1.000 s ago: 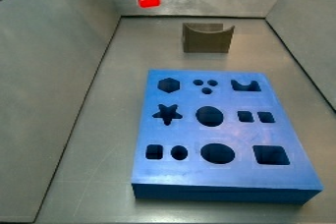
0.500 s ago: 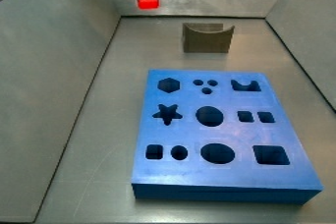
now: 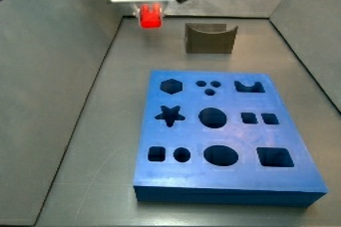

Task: Pick up the square-circle object. Move up. Rotate the square-circle object. Place the square-circle object on the fixture. Regrasp the square-circle object. Move to above the board. Insert the square-circle object.
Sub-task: Rotate the square-circle object.

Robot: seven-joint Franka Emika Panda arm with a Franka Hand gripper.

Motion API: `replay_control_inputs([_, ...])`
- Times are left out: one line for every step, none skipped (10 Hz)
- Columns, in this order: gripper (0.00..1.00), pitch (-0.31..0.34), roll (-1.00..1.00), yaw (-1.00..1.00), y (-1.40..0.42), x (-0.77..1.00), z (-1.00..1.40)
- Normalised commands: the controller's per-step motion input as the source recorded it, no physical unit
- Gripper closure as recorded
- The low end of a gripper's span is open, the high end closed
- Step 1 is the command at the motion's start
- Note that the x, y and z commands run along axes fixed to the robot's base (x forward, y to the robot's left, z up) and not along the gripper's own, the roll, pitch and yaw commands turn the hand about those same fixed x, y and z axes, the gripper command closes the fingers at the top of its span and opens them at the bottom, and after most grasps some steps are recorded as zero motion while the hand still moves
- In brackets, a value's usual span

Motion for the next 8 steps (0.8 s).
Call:
replay_control_inputs([1.00,-0.012,-0.02,0.01,0.00,0.05,-0.61])
replay_control_inputs([1.00,-0.018,-0.03,0.01,0.00,0.04,-0.43])
replay_control_inputs([1.00,-0.024,-0.03,0.01,0.00,0.04,-0.30])
replay_control_inputs([1.00,-0.025,-0.03,0.01,0.00,0.04,-0.17])
replay_control_inputs([0.00,0.000,0.00,0.00,0.00,0.00,0.00])
replay_control_inputs([0.00,0.000,0.00,0.00,0.00,0.00,1.00])
replay_control_inputs([0.00,0.001,0.00,0.00,0.00,0.00,1.00])
replay_control_inputs([0.00,0.047,0.00,0.00,0.00,-0.02,1.00])
